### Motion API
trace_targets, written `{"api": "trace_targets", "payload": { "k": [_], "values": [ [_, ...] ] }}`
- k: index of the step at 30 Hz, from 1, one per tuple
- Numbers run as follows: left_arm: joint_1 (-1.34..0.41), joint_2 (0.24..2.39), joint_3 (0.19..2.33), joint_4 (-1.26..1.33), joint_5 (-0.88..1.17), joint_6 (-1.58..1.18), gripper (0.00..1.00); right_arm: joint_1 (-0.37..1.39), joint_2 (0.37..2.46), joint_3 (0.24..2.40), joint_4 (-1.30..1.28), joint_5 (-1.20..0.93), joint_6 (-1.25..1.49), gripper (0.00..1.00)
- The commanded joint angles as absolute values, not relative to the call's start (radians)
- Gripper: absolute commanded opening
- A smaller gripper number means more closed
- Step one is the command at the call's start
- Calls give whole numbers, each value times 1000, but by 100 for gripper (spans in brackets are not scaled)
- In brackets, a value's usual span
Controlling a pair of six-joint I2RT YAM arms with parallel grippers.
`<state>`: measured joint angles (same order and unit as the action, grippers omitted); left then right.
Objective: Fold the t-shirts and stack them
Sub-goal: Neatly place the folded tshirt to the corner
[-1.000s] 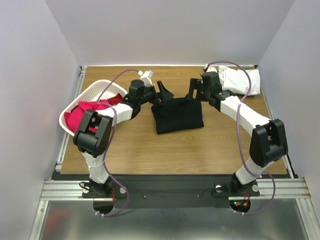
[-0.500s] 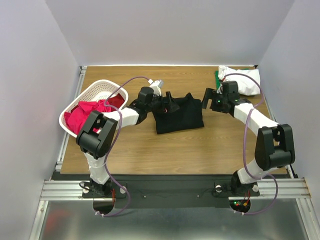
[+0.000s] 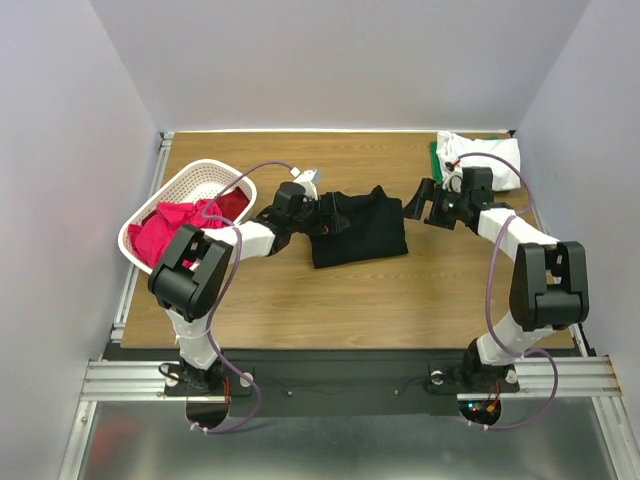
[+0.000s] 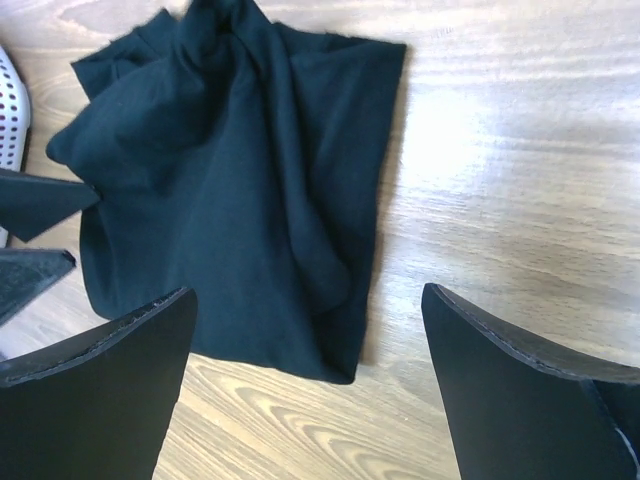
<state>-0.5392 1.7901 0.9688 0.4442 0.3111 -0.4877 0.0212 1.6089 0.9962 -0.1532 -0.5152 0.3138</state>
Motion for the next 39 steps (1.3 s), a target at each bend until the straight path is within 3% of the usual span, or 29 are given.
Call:
{"api": "trace_targets", "payload": {
  "k": [1,23,39],
  "values": [
    [-538,1752,966,453,272,-448,97,5,1644,968,-51,-615,324,100],
    [-538,1851,962,497,304,-457,98,-9,1888,940,204,-811,393,100],
    [-546,1855,953,538,333,-488,97,239,2006,1031,215,-693,422,99]
  ]
}}
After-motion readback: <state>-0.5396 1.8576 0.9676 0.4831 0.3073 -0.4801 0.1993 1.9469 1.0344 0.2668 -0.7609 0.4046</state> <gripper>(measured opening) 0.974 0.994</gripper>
